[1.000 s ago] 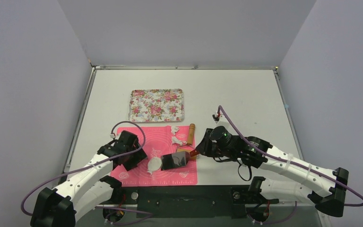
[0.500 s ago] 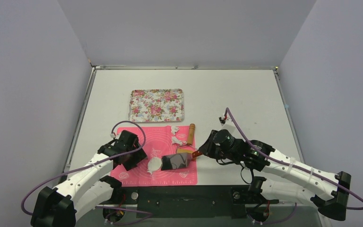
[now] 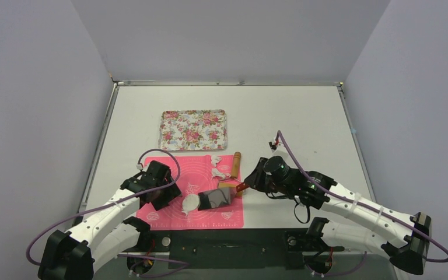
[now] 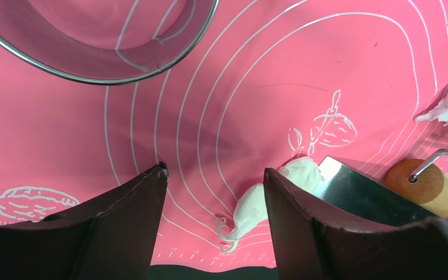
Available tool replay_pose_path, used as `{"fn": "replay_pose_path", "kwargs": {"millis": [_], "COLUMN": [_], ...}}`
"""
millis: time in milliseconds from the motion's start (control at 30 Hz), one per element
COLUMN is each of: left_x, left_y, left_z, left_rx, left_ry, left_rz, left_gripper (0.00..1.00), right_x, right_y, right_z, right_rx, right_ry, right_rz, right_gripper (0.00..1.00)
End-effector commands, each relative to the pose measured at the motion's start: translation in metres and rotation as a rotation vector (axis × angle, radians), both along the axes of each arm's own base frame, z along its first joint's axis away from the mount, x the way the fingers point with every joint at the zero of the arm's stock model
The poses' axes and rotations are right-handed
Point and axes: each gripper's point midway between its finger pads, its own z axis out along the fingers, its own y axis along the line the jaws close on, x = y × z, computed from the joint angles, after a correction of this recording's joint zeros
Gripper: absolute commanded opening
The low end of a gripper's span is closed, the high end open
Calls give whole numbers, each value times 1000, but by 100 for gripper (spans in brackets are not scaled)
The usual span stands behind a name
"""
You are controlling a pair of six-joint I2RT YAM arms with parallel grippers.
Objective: Roll out the dumpling wrappers from the dough
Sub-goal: Scoop the dumpling wrapper from the work surface.
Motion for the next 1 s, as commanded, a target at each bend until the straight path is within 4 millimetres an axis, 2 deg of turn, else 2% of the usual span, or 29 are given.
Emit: {"fn": "replay_pose_path", "kwargs": {"millis": [0, 33, 133, 400, 667, 833, 967], "left_x": [3, 3, 2, -1, -1, -2, -1], "left_y": [3, 3, 3, 4, 9, 11, 9], "left_z": [6, 5, 5, 3, 5, 5, 7], "left_rx": [15, 14, 12, 18, 43, 57, 48], "left_ry": [-11, -12, -9, 6, 7, 19, 16], "left_rz": [1, 1, 2, 2, 9, 11, 12], "left_gripper": [60, 60, 60, 60, 60, 59, 60], "right_x": [1, -3, 0, 2, 2, 5, 6], "right_y": [0, -1, 4, -1, -6, -12, -12], "right_z": [-12, -17, -15, -20, -9, 9, 9], "right_rx": [36, 53, 128, 171, 254, 304, 314], "right_ry": [-4, 6, -25, -87, -153, -216, -210], "right_rz": [24, 33, 43, 32, 10, -13, -21], "right_gripper": [0, 0, 0, 0, 0, 0, 0]}}
